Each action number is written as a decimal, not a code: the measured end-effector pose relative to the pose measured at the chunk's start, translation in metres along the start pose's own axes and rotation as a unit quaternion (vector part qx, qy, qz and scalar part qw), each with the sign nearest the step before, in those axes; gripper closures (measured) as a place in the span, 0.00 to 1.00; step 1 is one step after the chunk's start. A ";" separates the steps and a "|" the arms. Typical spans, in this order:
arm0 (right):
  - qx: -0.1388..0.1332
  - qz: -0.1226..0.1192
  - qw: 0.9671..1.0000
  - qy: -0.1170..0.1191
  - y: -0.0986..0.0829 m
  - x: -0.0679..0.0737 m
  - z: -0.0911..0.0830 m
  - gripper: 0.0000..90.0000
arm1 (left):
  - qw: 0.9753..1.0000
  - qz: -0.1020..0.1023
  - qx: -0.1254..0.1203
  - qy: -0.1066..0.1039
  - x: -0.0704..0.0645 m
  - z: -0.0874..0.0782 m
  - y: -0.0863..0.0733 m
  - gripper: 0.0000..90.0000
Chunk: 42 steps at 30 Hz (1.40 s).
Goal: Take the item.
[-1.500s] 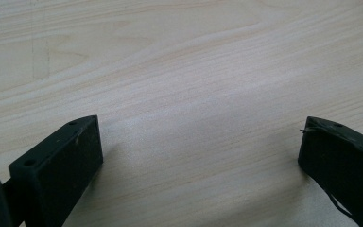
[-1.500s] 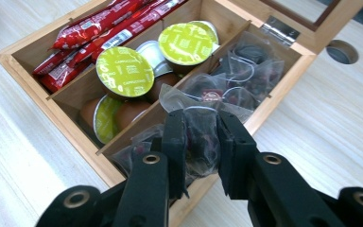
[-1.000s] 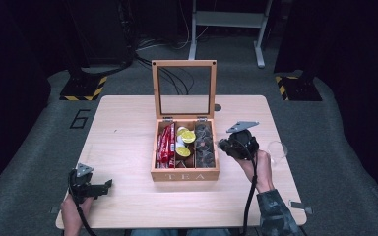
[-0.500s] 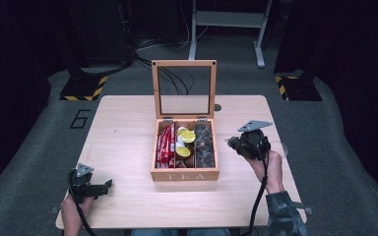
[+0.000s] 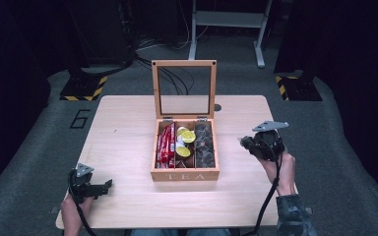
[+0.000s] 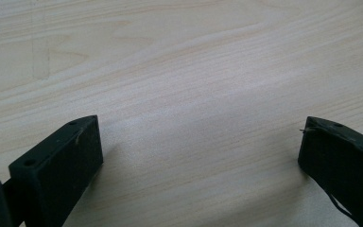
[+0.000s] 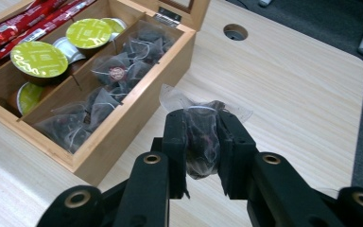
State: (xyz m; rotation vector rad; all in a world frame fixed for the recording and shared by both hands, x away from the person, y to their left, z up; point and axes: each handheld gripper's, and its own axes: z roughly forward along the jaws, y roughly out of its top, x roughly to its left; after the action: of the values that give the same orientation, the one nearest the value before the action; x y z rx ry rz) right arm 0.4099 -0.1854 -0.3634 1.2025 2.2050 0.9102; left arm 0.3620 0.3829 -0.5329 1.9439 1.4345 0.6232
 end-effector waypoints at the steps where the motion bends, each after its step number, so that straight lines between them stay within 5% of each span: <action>1: -0.004 0.002 1.000 -0.003 -0.001 -0.001 -0.001 0.84 | 1.000 0.000 0.000 0.000 0.000 0.000 0.000 0.00; 42: 0.031 0.061 0.995 -0.078 -0.030 -0.064 -0.020 0.84 | 1.000 0.000 -0.001 0.000 0.000 0.000 0.000 0.00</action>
State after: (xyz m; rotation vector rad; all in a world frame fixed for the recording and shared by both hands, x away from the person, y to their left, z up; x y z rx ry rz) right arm 0.4130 -0.2586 -0.3668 1.4014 2.0681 0.7701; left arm 0.3620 0.3828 -0.5331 1.9413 1.4339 0.6237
